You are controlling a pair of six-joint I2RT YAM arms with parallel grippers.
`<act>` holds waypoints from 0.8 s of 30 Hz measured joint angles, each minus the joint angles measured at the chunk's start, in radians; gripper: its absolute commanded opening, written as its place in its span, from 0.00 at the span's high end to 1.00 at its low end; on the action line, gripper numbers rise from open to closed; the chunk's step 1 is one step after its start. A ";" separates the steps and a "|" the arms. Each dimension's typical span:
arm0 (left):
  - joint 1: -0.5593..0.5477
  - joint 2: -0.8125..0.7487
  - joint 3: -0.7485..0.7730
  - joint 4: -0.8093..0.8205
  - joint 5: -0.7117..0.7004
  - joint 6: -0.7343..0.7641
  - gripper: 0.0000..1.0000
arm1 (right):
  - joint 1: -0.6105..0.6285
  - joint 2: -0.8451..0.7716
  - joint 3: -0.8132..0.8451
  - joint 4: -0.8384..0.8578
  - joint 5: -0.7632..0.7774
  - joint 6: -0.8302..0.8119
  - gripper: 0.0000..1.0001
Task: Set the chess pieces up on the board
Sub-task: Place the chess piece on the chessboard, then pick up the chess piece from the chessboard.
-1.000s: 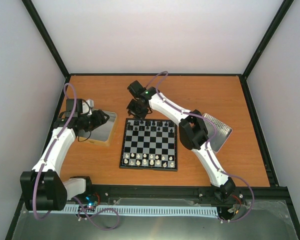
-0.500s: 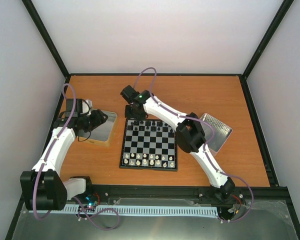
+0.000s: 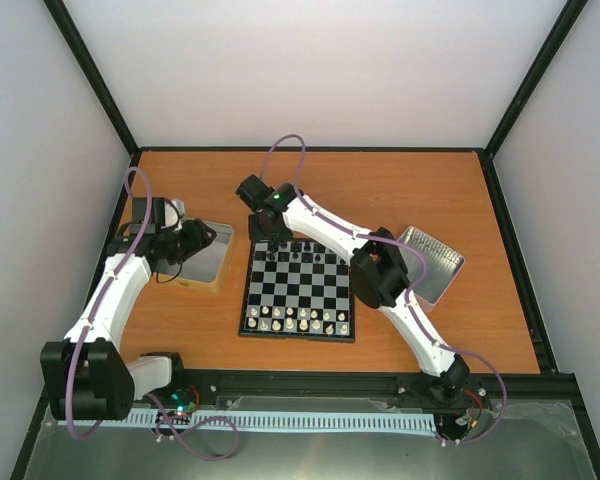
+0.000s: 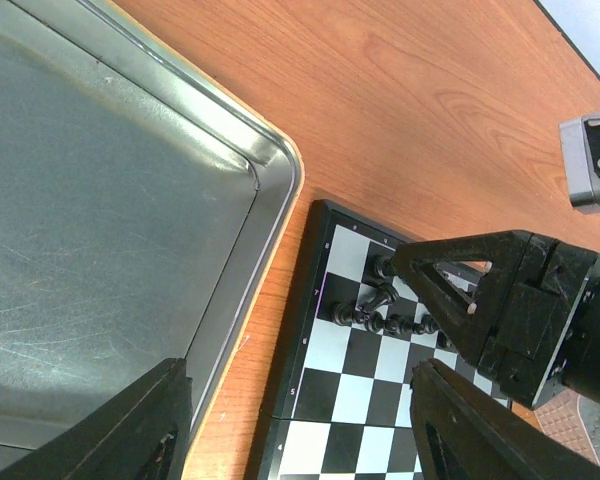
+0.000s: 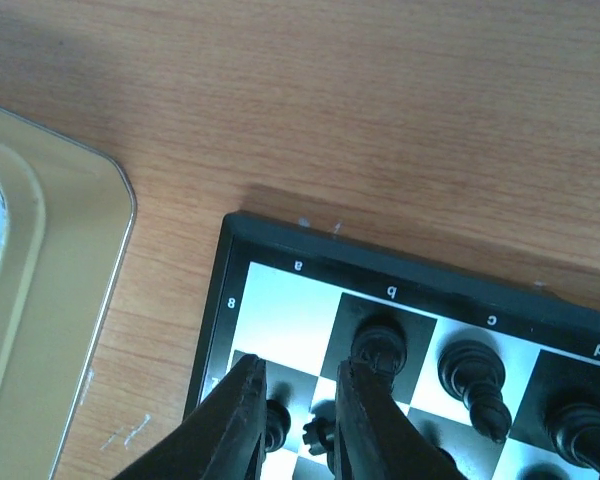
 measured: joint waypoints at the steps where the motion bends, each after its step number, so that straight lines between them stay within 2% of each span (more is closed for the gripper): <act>1: 0.000 0.000 0.000 0.000 0.000 0.000 0.39 | 0.003 0.000 0.000 -0.004 0.001 0.000 0.80; 7: 0.000 0.003 0.000 0.000 0.004 0.000 0.39 | 0.020 -0.002 -0.005 -0.039 0.023 0.009 0.81; 11: 0.000 0.003 0.000 0.000 0.007 0.000 0.39 | 0.027 -0.028 -0.059 -0.042 0.035 0.027 0.71; 15: 0.000 0.003 0.000 0.000 0.012 0.000 0.39 | 0.027 -0.035 -0.074 -0.049 0.039 0.030 0.68; 18: 0.000 0.003 0.000 0.000 0.016 0.000 0.39 | 0.027 -0.035 -0.074 -0.048 0.039 0.029 0.68; 24: 0.000 0.003 0.000 0.000 0.019 0.000 0.39 | 0.026 -0.035 -0.073 -0.052 0.039 0.029 0.76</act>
